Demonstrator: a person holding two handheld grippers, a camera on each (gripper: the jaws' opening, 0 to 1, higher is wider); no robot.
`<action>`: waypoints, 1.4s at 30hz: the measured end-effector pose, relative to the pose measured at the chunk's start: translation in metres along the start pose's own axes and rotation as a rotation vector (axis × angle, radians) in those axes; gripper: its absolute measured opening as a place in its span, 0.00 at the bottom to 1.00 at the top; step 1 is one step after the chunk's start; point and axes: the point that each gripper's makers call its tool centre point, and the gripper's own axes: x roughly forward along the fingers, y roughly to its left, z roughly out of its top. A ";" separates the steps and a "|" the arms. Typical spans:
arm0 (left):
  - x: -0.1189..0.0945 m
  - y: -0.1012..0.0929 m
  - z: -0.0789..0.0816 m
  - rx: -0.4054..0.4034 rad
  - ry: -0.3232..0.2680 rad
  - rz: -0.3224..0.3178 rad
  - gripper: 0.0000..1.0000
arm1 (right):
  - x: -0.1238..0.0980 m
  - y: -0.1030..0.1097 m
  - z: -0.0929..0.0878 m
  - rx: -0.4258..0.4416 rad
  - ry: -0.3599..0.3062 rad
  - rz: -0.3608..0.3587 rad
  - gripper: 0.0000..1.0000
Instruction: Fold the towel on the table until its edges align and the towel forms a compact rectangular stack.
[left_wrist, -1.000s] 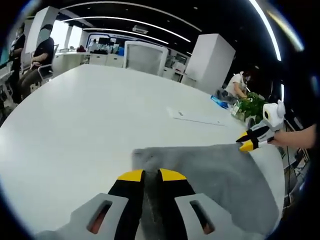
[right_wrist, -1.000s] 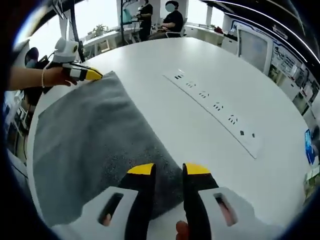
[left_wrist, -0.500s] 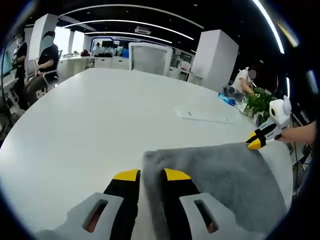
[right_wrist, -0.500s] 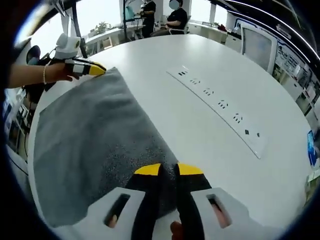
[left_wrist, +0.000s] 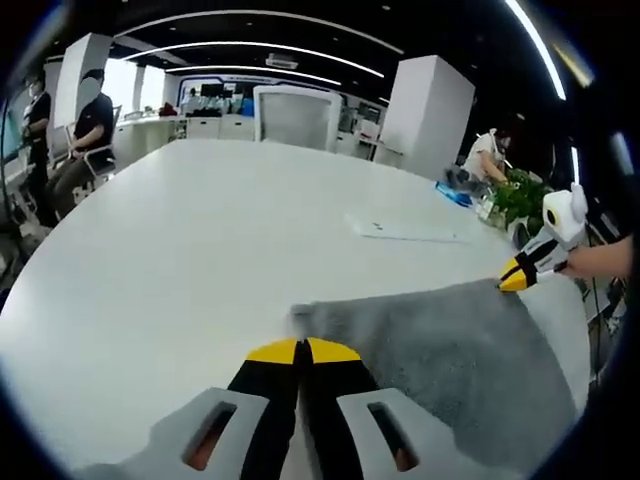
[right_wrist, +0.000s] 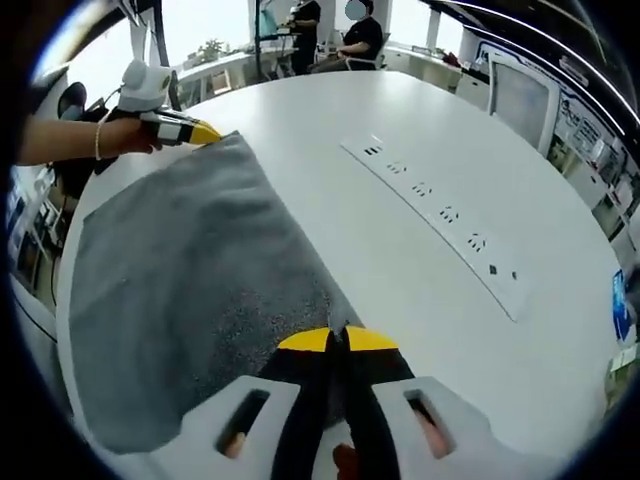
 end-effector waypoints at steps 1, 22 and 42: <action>0.000 -0.001 0.000 0.000 0.001 -0.002 0.02 | -0.002 0.000 0.000 0.004 -0.004 0.001 0.01; 0.022 -0.054 0.015 -0.085 0.016 -0.181 0.02 | -0.033 -0.008 -0.007 0.117 -0.085 0.031 0.01; 0.041 -0.031 0.010 0.112 0.059 -0.040 0.02 | -0.040 -0.016 -0.014 0.171 -0.121 0.081 0.00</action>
